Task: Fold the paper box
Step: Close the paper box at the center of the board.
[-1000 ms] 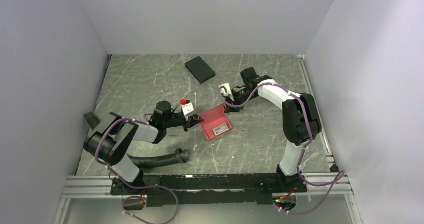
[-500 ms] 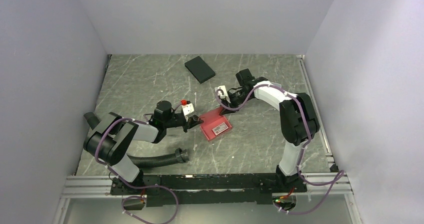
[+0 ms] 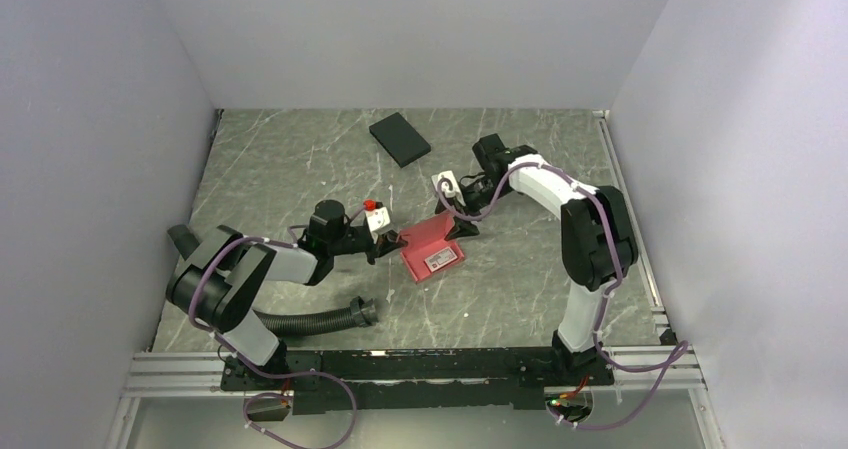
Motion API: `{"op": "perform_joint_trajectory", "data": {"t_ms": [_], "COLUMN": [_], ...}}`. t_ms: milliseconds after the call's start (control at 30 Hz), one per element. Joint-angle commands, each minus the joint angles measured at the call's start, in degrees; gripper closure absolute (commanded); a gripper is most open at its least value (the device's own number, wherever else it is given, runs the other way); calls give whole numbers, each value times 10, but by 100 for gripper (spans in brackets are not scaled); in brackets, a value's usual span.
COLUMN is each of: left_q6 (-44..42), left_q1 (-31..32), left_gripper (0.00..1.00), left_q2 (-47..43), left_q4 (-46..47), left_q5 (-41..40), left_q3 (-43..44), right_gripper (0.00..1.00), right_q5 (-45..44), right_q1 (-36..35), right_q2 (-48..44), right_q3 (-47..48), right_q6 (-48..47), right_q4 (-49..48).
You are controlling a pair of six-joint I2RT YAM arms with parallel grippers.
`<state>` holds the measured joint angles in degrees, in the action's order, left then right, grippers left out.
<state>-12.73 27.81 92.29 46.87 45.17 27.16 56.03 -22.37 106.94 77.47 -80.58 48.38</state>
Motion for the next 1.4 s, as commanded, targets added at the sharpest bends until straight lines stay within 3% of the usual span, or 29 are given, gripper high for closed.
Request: {"op": "perform_joint_trajectory", "data": {"t_ms": [0,200,433,533,733,933,1200,1367], "left_q6": [-36,-55,-64,-62,-65,-65,-66,-65], "left_q1": [3,3,3,3,3,4,4,4], "left_gripper": [100,100,100,100,100,100,100,100], "left_q2": [-24,-34,-34,-31,-31,-27,-25,-25], "left_q4": [-33,-69,-77,-74,-85,-84,-85,-86], "left_q5": [7,11,27,33,37,37,35,36], "left_q3": [16,25,29,30,36,38,39,40], "right_gripper": [24,24,30,35,42,46,43,53], "right_q5": [34,18,-27,-44,-50,-34,-2,-19], "right_q1": [23,62,70,57,34,24,18,-3], "right_q2": [-33,-70,-61,-37,-4,12,12,24], "right_q3": [46,39,-21,-10,2,2,13,24], "right_q6": [-73,-115,-106,-148,-140,-160,-187,-161], "right_q4": [90,116,-25,-23,-56,-39,11,1]}}
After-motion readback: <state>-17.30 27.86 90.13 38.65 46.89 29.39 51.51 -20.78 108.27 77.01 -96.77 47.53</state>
